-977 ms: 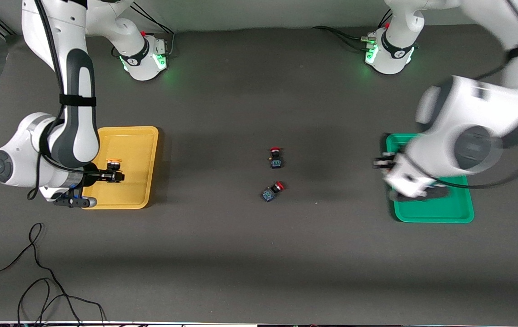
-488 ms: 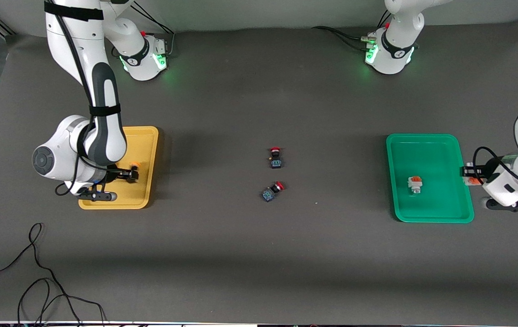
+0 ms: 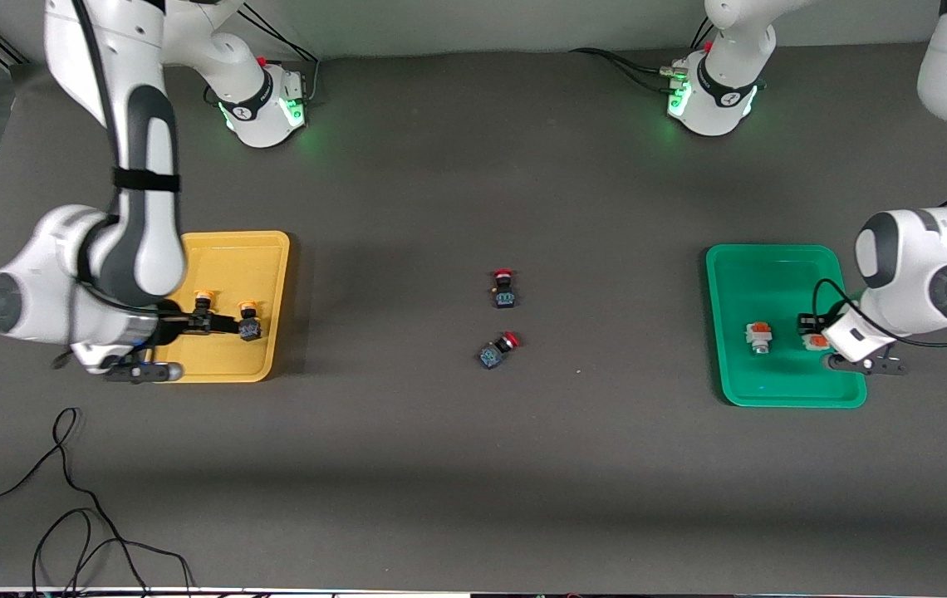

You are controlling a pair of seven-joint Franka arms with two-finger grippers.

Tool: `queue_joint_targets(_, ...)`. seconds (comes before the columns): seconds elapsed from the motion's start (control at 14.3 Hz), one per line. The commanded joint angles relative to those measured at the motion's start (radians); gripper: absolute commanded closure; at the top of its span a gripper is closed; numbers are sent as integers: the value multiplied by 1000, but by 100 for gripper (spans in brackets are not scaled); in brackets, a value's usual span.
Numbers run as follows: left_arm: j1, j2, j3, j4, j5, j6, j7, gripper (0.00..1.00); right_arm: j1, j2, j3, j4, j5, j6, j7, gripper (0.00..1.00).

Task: Place green and yellow buttons in trays

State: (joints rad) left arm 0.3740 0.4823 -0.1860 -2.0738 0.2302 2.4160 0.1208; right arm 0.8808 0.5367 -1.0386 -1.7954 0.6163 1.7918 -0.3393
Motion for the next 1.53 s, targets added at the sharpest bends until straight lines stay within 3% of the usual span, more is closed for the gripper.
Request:
queue_joint_targets(0.0,2,-30,-1,-6,18,-6,11,51,1,-6,-44,164,-65,-147,22,0)
queue_joint_targets(0.07,-1,-28,-1,7,18,-26,10,7,1,-6,-61,227,-97,-204,31,0)
queue_joint_targets(0.14,-7,-31,-3,35,18,-72,8,1,-5,-7,-72,284,-113,-262,33,0)
queue_joint_targets(0.21,-9,-40,-4,73,18,-143,10,0,-5,-17,-84,322,-115,-320,30,0)
queue_joint_targets(0.35,-10,-76,-10,164,15,-300,11,0,1,-64,-98,324,-141,-353,26,0)
queue_joint_targets(0.49,-6,-126,-33,275,2,-505,29,0,-19,-130,-68,320,-208,-356,25,0)
queue_joint_targets(0.77,-7,-266,-56,425,-106,-815,57,0,-192,-288,193,318,-412,-357,91,0)
queue_joint_targets(0.98,-30,-387,-75,425,-141,-886,57,0,-402,-400,466,291,-508,-357,128,0)
queue_joint_targets(1.19,-142,-450,-35,423,-187,-928,43,0,-576,-449,659,281,-535,-350,148,0)
queue_joint_targets(1.33,-263,-473,60,426,-196,-957,39,0,-646,-455,727,275,-568,-325,152,0)
queue_joint_targets(1.47,-375,-498,152,429,-216,-960,-1,0,-666,-463,753,271,-615,-308,198,0)
